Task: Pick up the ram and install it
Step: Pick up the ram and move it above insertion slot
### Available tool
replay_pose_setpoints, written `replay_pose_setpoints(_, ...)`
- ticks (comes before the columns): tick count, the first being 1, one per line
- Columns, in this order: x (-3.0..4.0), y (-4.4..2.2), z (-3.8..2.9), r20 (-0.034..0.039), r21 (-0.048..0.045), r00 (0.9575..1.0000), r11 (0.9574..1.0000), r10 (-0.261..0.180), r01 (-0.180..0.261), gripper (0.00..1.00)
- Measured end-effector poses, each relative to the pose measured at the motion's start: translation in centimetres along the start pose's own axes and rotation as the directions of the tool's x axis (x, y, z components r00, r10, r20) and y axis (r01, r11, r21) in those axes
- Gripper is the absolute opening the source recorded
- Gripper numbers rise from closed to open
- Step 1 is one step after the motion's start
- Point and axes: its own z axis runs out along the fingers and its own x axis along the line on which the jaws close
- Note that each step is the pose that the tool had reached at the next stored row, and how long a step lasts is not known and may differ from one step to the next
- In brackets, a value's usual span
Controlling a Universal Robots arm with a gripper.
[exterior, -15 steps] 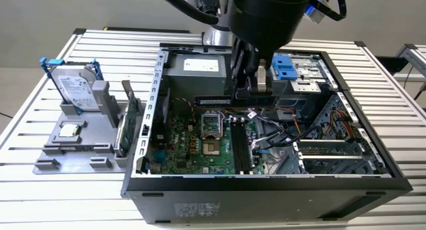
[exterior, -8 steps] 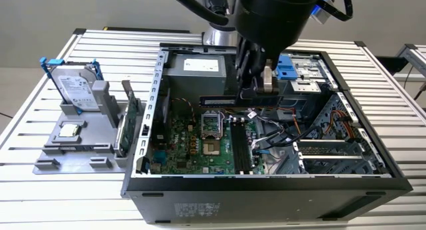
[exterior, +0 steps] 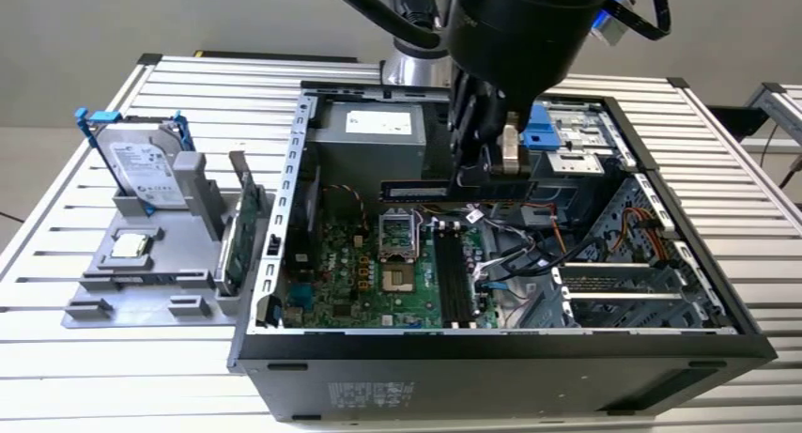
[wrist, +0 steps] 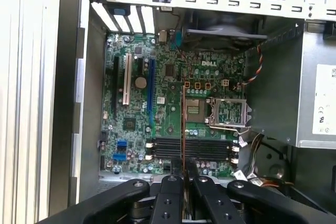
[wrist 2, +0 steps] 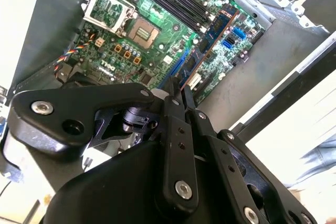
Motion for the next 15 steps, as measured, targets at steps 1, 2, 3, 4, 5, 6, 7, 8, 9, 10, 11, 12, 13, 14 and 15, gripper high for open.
replay_pose_setpoints(1, 0.01, -0.39, -0.02, 0.0000, 0.0000, 1.0000, 1.0000, 0.000, 0.000, 0.00)
replay_pose_setpoints(2, 0.03, -0.78, -0.04, 0.0000, 0.0000, 1.0000, 1.0000, 0.000, 0.000, 0.00)
replay_pose_setpoints(3, 0.03, -0.89, -0.04, 0.0000, 0.0000, 1.0000, 1.0000, 0.000, 0.000, 0.00)
replay_pose_setpoints(4, 0.04, -1.00, -0.05, 0.0000, 0.0000, 1.0000, 1.0000, 0.000, 0.000, 0.00)
replay_pose_setpoints(5, 0.04, -1.11, -0.06, 0.0000, 0.0000, 1.0000, 1.0000, 0.000, 0.000, 0.00)
replay_pose_setpoints(6, 0.04, -1.22, -0.06, 0.0000, 0.0000, 1.0000, 1.0000, 0.000, 0.000, 0.00)
replay_pose_setpoints(7, 0.05, -1.30, -0.06, 0.0000, 0.0000, 1.0000, 1.0000, 0.000, 0.000, 0.00)
replay_pose_setpoints(8, 0.05, -1.37, -0.07, 0.0000, 0.0000, 1.0000, 1.0000, 0.000, 0.000, 0.00)
replay_pose_setpoints(9, 0.05, -1.43, -0.07, 0.0000, 0.0000, 1.0000, 1.0000, 0.000, 0.000, 0.00)
replay_pose_setpoints(10, 0.05, -1.48, -0.07, 0.0000, 0.0000, 1.0000, 1.0000, 0.000, 0.000, 0.00)
replay_pose_setpoints(11, 0.05, -1.50, -0.07, 0.0000, 0.0000, 1.0000, 1.0000, 0.000, 0.000, 0.00)
replay_pose_setpoints(12, 0.05, -1.52, -0.07, 0.0000, 0.0000, 1.0000, 1.0000, 0.000, 0.000, 0.00)
replay_pose_setpoints(13, 0.06, -1.64, -0.08, 0.0000, 0.0000, 1.0000, 1.0000, 0.000, 0.000, 0.00)
replay_pose_setpoints(14, 0.06, -1.66, -0.08, 0.0000, 0.0000, 1.0000, 1.0000, 0.000, 0.000, 0.00)
replay_pose_setpoints(15, 0.06, -1.66, -0.08, 0.0000, 0.0000, 1.0000, 1.0000, 0.000, 0.000, 0.00)
